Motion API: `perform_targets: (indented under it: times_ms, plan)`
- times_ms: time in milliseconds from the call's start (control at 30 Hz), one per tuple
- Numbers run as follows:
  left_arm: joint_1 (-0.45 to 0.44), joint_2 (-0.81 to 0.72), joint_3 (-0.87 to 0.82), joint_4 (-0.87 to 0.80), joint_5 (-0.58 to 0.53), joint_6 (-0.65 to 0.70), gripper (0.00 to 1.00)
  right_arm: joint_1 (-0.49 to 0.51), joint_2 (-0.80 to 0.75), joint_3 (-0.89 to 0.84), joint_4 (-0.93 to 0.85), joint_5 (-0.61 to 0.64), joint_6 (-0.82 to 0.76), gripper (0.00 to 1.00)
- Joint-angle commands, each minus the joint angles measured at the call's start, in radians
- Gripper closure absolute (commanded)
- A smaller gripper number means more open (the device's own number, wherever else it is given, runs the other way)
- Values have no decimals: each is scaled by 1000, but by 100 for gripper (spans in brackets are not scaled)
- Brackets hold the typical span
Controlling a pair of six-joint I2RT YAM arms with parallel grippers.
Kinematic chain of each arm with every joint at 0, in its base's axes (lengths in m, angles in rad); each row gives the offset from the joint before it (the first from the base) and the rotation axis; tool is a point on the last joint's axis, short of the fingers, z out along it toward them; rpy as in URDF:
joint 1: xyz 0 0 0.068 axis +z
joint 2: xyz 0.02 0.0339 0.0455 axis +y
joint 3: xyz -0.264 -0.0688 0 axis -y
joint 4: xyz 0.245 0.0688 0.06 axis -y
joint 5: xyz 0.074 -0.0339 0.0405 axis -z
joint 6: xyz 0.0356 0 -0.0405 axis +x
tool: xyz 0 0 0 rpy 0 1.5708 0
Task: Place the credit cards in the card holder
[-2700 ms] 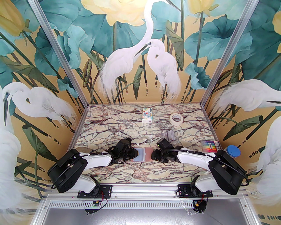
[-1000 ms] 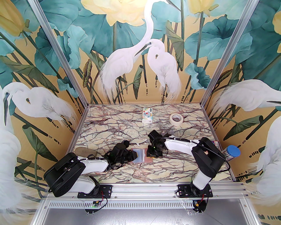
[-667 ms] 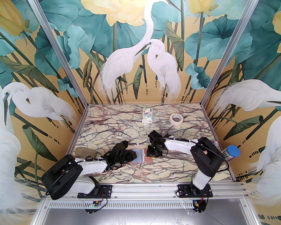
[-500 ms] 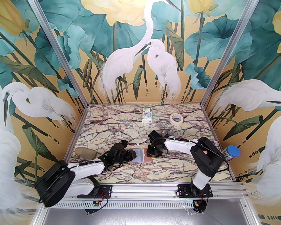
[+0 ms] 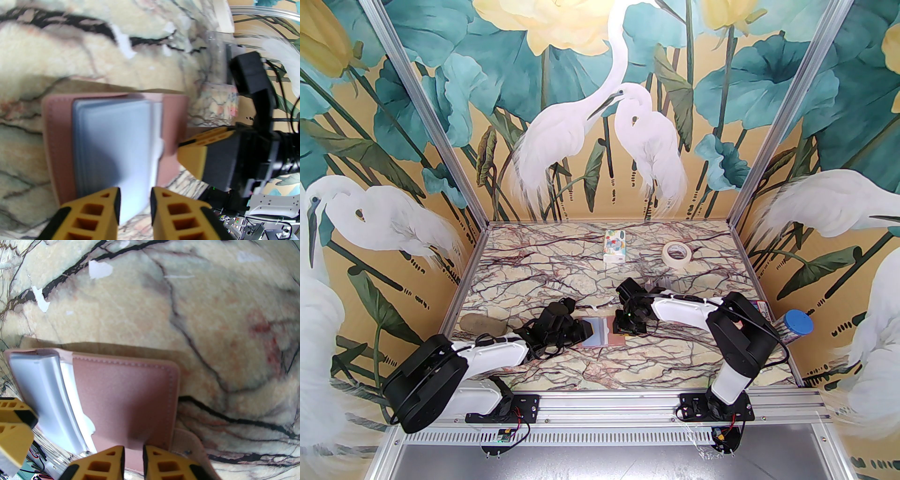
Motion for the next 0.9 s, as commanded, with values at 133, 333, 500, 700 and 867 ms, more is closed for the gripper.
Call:
perform_targets:
  times_ms: [133,333,500,700,867]
  plan:
    - [3,44,-45,83,-36,-6,74,-5,-84,-12,16,15,1,79]
    - [3,40,-58,98,-40,-11,74,-5,-195,44,-43,71,-30,78]
    - [3,34,-57,96,-36,-9,73,-7,-330,112,-103,169,-91,75]
    - [3,36,-62,102,-30,-9,73,-10,-538,150,-91,332,-157,63]
    - [3,38,-65,109,-30,-10,72,-47,-682,89,-34,446,-168,33]
